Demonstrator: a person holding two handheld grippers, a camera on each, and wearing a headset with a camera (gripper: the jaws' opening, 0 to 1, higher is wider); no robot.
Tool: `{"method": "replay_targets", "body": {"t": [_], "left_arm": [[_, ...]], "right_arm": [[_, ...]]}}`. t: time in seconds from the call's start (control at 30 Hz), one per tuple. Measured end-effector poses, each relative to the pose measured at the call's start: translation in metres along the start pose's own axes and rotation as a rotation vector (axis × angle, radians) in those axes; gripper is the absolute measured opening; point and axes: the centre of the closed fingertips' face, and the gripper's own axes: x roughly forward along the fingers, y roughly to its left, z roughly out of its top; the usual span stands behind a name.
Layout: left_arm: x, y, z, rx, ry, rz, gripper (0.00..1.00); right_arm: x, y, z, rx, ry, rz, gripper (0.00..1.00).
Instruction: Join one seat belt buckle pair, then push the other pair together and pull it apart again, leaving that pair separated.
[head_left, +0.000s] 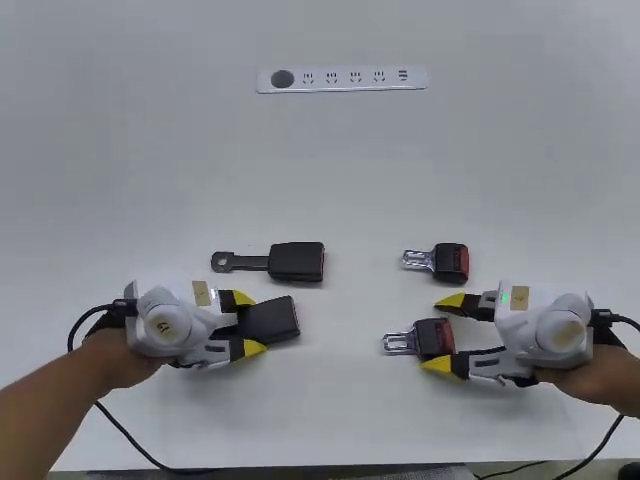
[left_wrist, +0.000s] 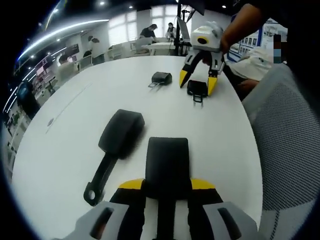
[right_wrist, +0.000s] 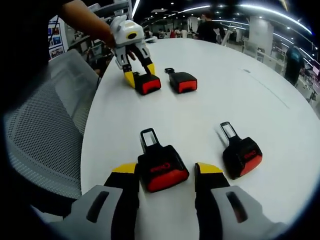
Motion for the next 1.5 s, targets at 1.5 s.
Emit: {"method": "replay_targets", "body": {"t": [1.5], "left_arm": [[0.005,-0.008,-0.003,0.137,0.16,-0.125,0.33]], "right_arm": [[0.06,0.006,0.034,0.049,-0.024,-0.038,0.37]]}}
